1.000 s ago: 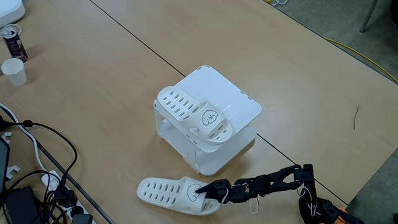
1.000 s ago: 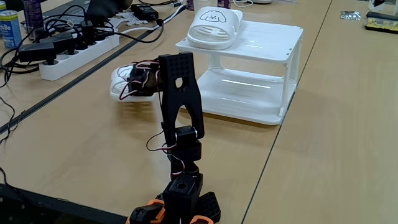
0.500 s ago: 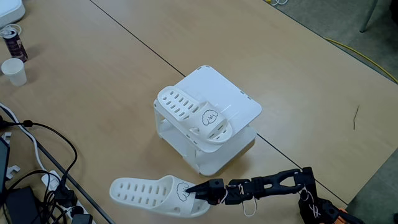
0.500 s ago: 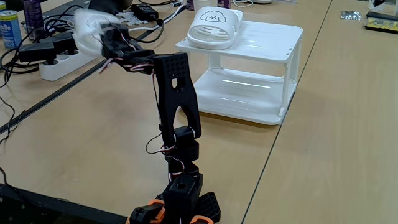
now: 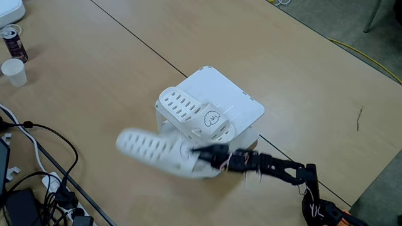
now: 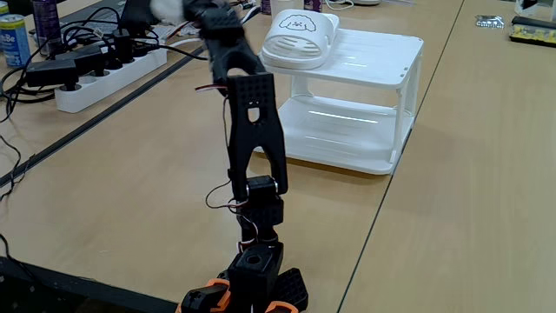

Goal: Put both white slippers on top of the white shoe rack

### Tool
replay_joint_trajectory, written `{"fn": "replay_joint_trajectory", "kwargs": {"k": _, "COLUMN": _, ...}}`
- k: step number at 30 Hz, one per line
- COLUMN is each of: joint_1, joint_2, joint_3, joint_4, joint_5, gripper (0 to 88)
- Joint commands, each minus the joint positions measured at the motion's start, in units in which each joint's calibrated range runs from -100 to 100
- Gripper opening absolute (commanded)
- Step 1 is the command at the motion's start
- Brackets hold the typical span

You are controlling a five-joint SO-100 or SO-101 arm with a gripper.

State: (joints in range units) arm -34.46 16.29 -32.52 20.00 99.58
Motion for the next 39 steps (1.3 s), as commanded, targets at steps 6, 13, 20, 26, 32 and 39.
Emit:
{"fn": "replay_joint_trajectory", "kwargs": {"k": 6, "joint_1": 12.8, "joint_2": -5.6, "joint_3": -19.1, "joint_4": 7.5, "joint_5": 0.4, "gripper": 0.8}}
{"fn": "replay_joint_trajectory", "kwargs": {"k": 13, "joint_1": 21.2, "joint_2": -5.6, "joint_3": -22.7, "joint_4": 12.5, "joint_5": 0.4, "gripper": 0.8}}
{"fn": "replay_joint_trajectory", "kwargs": {"k": 20, "joint_1": 26.9, "joint_2": -5.2, "joint_3": -20.3, "joint_4": 12.8, "joint_5": 0.4, "gripper": 0.8}}
{"fn": "replay_joint_trajectory", "kwargs": {"k": 26, "joint_1": 31.3, "joint_2": -5.5, "joint_3": -13.4, "joint_4": 12.8, "joint_5": 0.4, "gripper": 0.8}}
{"fn": "replay_joint_trajectory", "kwargs": {"k": 32, "joint_1": 31.7, "joint_2": -5.6, "joint_3": -6.9, "joint_4": 12.8, "joint_5": 0.4, "gripper": 0.8}}
{"fn": "replay_joint_trajectory", "kwargs": {"k": 39, "joint_1": 31.1, "joint_2": -5.8, "joint_3": -3.9, "joint_4": 12.8, "joint_5": 0.4, "gripper": 0.8}}
